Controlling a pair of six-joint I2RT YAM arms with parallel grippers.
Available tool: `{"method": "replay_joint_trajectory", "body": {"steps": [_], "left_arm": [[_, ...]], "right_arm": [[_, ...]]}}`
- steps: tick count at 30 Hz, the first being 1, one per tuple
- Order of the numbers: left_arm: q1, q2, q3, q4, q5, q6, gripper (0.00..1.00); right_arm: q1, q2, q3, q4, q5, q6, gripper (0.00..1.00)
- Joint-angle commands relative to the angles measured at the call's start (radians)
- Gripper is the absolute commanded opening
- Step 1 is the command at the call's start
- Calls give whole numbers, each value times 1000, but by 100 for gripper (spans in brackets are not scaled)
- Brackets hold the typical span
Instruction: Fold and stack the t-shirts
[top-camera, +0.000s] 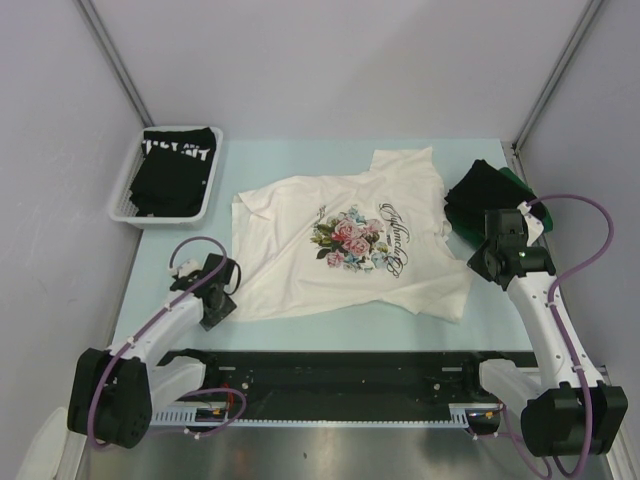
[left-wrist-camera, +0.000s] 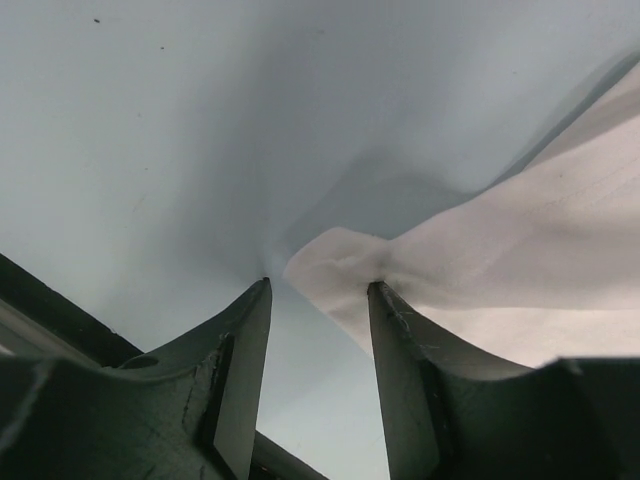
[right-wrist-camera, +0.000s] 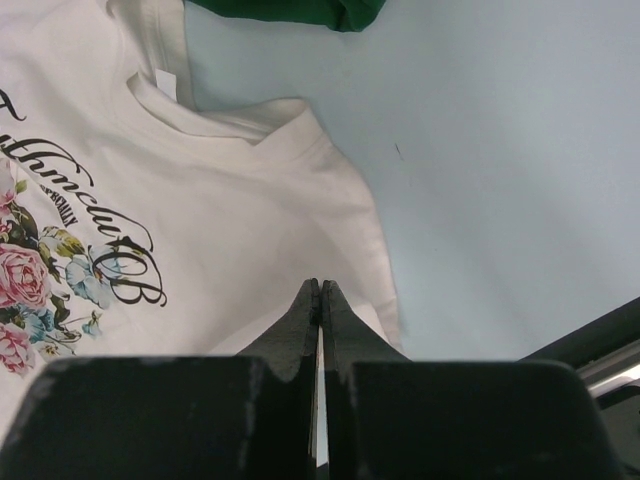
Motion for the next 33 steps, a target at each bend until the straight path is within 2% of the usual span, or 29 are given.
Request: {"method": "replay_joint_trajectory", "body": {"steps": [1,13,16,17,18,25,33], "left_arm": [[-6,14,-13,80,24,27,48],[-6,49,-23,157,57,51,26],[-6,45,-23,150,57,54,14],[-6,43,-22,148,57,57,5],[-5,43,-23,147,56,57,1],[-6,17,-3,110,54,57,0],[-10,-75,114,-4,30,137,0]], "right_arm": [[-6,0,-2,21,10,-13,0],[-8,3,-2,21,7,-19,0],[-5,6,-2,23,9,-19,0],[-6,8,0,24,9,-23,0],[-6,9,-2,27,10,-21,0],[-5,14,0,33,28,-35,0],[-10,25,0,58,67,-59,0]]}}
